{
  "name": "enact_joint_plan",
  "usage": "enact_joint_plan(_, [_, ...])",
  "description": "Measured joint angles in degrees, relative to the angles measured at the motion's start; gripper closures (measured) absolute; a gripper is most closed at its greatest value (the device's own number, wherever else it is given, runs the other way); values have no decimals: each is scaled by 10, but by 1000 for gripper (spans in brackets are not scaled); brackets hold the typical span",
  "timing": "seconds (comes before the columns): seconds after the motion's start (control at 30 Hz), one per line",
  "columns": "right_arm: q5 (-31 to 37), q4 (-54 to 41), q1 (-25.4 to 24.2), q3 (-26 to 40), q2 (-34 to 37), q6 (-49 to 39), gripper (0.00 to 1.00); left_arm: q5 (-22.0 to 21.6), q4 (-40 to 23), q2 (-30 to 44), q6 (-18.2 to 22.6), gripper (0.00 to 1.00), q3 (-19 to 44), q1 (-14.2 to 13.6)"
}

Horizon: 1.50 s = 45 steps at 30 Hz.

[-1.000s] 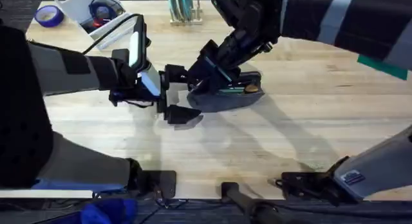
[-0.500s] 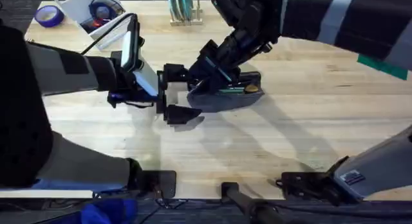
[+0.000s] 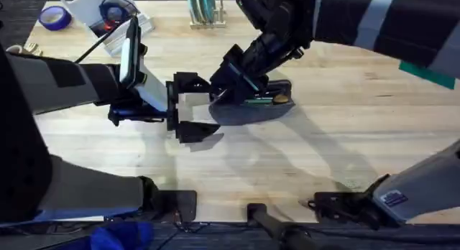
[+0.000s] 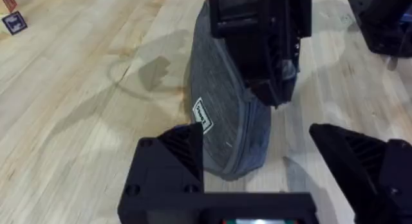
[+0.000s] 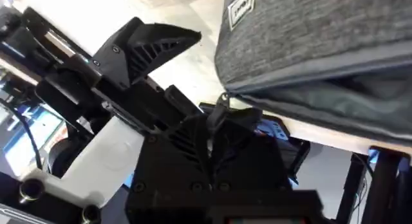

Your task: Unzip the bag, pick up the pens from the table one at a time and place them inside, then zip the bag closed.

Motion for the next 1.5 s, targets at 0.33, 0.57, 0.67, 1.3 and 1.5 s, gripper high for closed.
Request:
enact_joint_plan(0.33, [0, 0, 0, 0, 0, 0, 971, 0, 0, 0, 6, 6, 0, 0])
enact_joint_plan(0.57, [0, 0, 0, 0, 0, 0, 971, -1, 0, 0, 6, 215, 0, 0])
enact_joint_plan(0.67, [0, 0, 0, 0, 0, 0, 971, -1, 1, 0, 12, 549, 0, 0])
enact_joint_plan(1.3, [0, 0, 0, 0, 0, -2, 971, 0, 0, 0, 10, 11, 0, 0])
enact_joint_plan(1.5, [0, 0, 0, 0, 0, -2, 972, -1, 5, 0, 10, 883, 0, 0])
